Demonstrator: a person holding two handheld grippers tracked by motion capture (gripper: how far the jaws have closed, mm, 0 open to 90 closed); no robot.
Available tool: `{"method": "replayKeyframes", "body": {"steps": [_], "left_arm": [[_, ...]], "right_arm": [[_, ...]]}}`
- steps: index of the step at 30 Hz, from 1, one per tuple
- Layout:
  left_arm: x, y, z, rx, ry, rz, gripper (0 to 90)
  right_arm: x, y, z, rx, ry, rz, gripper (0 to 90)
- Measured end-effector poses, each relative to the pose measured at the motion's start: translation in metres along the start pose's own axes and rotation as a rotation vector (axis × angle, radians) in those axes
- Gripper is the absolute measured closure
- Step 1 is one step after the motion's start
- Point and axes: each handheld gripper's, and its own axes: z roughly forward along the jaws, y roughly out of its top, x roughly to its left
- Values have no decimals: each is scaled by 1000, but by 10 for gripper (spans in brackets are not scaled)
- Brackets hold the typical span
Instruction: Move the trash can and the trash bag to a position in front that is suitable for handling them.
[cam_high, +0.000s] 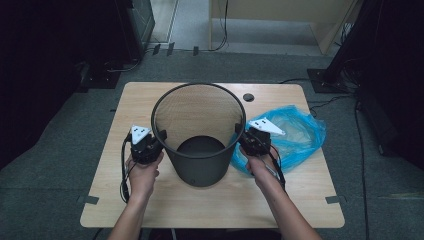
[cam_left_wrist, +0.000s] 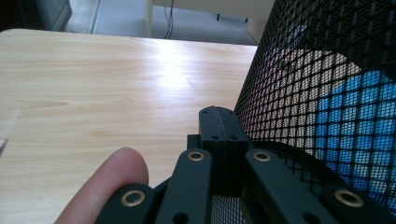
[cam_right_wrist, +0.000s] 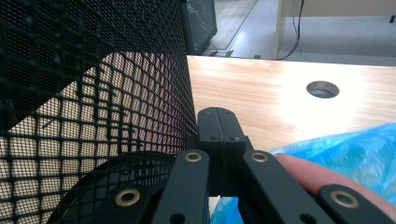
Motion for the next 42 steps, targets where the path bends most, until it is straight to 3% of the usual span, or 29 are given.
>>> {"method": "replayKeyframes", "body": {"steps": [3,4,7,10,11,13,15,17,19,22,26,29,31,33,35,36,38,42], "left_arm": [[-8,-4,-4,-1,0,9,900],[-14,-8,-8,-4,3,33,900],[-18,-11,-13,-7,0,50,900],[-14,-16,-16,-15,-65,34,900],[-6,-17,-16,-17,-49,33,769],[8,-20,-17,-22,-27,7,647],[27,-25,-18,-21,-1,-35,600],[43,-31,-14,18,33,-46,520],[52,-41,-8,56,79,-19,467],[62,-57,1,125,144,-22,336],[74,-70,8,189,199,12,308],[82,-74,8,200,206,0,312],[85,-78,9,212,226,18,311],[86,-81,10,231,238,17,311],[85,-81,10,231,244,26,307],[84,-82,11,236,251,45,307],[80,-83,14,250,256,67,300],[79,-84,14,244,252,82,285]], "right_arm": [[-4,-4,-9,-5,2,2,900],[-7,-7,-15,-9,8,5,900],[-10,-10,-22,-15,13,4,900],[-11,-14,-30,-17,18,-39,900],[-16,-15,-39,-61,-3,-75,846],[-24,-16,-45,-92,-86,-114,770],[-47,-17,-49,-94,-161,-65,708],[-72,-21,-47,-50,-188,15,625],[-91,-32,-38,31,-196,44,537],[-99,-56,-24,114,-238,1,510],[-110,-86,-14,235,-253,-64,490],[-125,-94,-19,286,-237,-131,491],[-138,-95,-30,309,-268,-192,491],[-150,-92,-40,311,-301,-196,492],[-162,-86,-51,300,-371,-161,492],[-167,-81,-56,277,-381,-129,491],[-168,-70,-64,210,-371,-72,470],[-148,-54,-53,154,-325,-9,354]]}}
